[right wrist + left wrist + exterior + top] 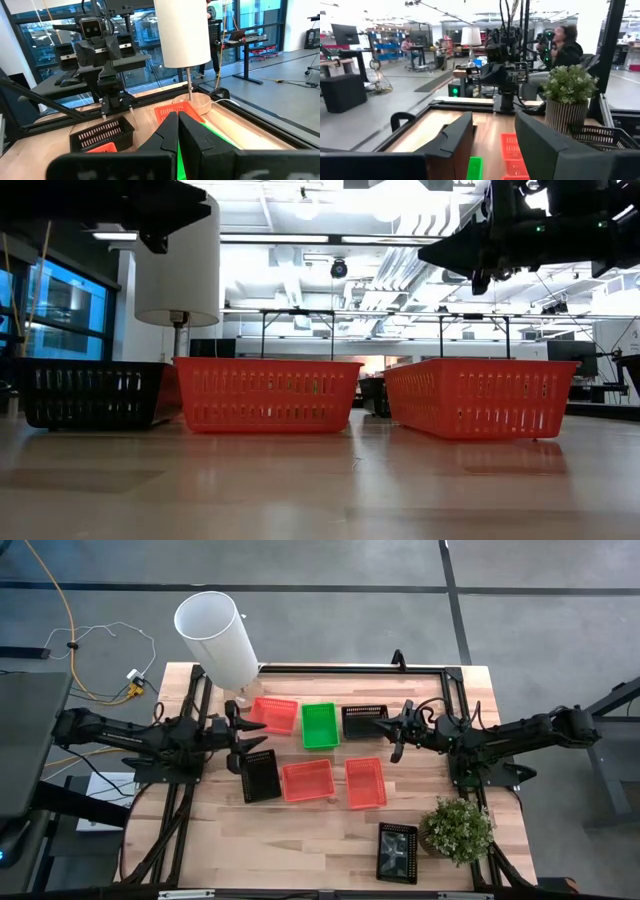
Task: Stack baskets by color
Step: Stack the bottom black bin on top of the top black bin
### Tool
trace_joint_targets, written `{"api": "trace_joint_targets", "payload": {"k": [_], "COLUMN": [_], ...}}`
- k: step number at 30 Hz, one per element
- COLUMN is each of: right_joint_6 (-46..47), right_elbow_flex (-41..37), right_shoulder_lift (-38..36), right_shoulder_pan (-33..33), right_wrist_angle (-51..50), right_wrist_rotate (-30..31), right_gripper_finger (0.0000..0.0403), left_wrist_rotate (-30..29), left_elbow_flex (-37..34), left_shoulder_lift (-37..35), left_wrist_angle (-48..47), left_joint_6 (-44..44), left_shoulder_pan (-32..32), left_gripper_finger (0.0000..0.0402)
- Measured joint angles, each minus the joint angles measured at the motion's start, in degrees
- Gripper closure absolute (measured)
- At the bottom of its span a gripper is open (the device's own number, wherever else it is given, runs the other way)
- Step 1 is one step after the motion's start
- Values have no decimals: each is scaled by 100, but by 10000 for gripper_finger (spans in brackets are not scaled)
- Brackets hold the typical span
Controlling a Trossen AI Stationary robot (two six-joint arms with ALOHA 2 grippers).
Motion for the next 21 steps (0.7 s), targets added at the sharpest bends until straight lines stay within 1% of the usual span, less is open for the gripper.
{"api": "trace_joint_targets", "payload": {"k": [1, 6, 8, 11, 14, 18, 21], "right_joint_6": [6, 9, 7, 7, -2, -7, -7], "right_elbow_flex": [0, 0, 0, 0, 0, 0, 0], "right_shoulder_lift": [0, 0, 0, 0, 0, 0, 0], "right_shoulder_pan": [0, 0, 0, 0, 0, 0, 0], "right_wrist_angle": [2, 3, 30, 65, 96, 94, 94], "right_wrist_rotate": [-24, -174, -197, -197, -197, -195, -195], "right_gripper_finger": [402, 402, 402, 402, 402, 402, 402], "left_wrist_rotate": [-54, -868, -986, -1001, -847, -156, 21], "left_elbow_flex": [0, 0, 0, 0, 0, 0, 0], "left_shoulder_lift": [-69, -251, -254, -256, -256, -256, -255], "left_wrist_angle": [-101, -418, -432, -429, -431, -428, -429], "left_joint_6": [49, 72, 78, 33, 28, 31, 28], "left_shoulder_pan": [-2, 3, 0, 0, 0, -2, -3], "left_gripper_finger": [266, 267, 267, 267, 267, 267, 267]}}
